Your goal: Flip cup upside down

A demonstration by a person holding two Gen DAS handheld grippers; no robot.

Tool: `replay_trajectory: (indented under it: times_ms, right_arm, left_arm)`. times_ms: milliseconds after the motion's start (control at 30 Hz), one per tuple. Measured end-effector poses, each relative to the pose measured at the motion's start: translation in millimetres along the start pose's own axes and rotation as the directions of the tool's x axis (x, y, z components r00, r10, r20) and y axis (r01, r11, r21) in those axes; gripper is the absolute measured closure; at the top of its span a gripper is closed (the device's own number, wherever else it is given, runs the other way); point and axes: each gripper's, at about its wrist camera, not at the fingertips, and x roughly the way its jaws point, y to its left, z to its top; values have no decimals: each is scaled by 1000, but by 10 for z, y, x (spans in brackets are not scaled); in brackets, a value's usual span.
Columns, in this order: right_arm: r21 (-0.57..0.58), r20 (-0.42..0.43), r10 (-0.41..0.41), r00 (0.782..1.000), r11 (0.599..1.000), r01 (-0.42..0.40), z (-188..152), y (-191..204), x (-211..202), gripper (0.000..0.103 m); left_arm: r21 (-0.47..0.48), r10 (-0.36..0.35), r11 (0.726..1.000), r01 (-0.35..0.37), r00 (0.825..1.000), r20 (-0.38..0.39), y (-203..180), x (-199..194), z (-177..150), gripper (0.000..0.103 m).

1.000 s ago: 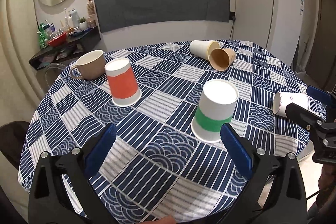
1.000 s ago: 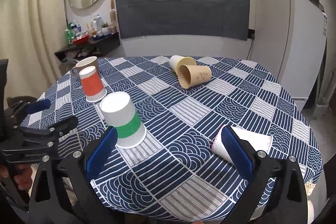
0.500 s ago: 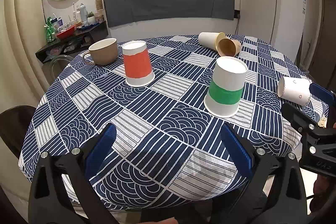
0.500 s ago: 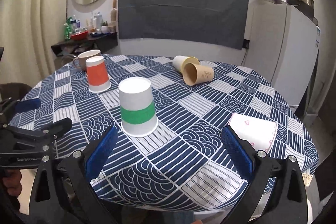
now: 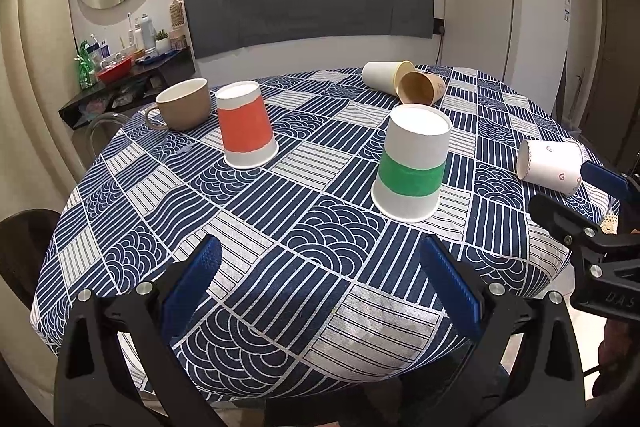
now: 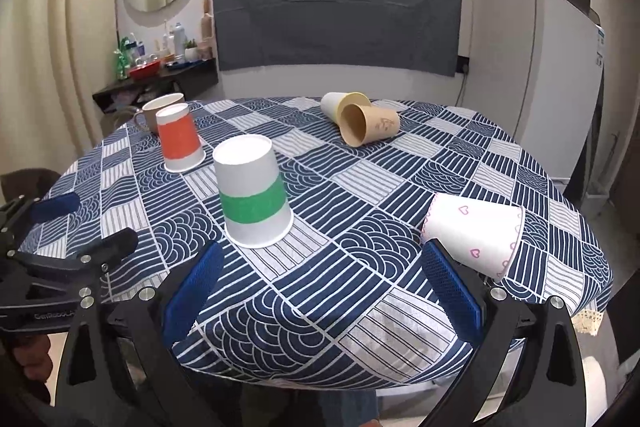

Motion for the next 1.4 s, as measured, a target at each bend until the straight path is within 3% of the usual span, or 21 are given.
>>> replay_trajectory:
  times_ms: [267,1400]
  right_arm:
    - [-17,3,2,1000,1000,-2,11,21,3,8]
    - [-18,-12,15,1000,1000,-15,-11,25,16,8]
  left_arm:
    - [-38,-26,999,24,999,-28,52,63,2,6]
    - [-38,-55,998,53,997,-56,36,83,-14,6]
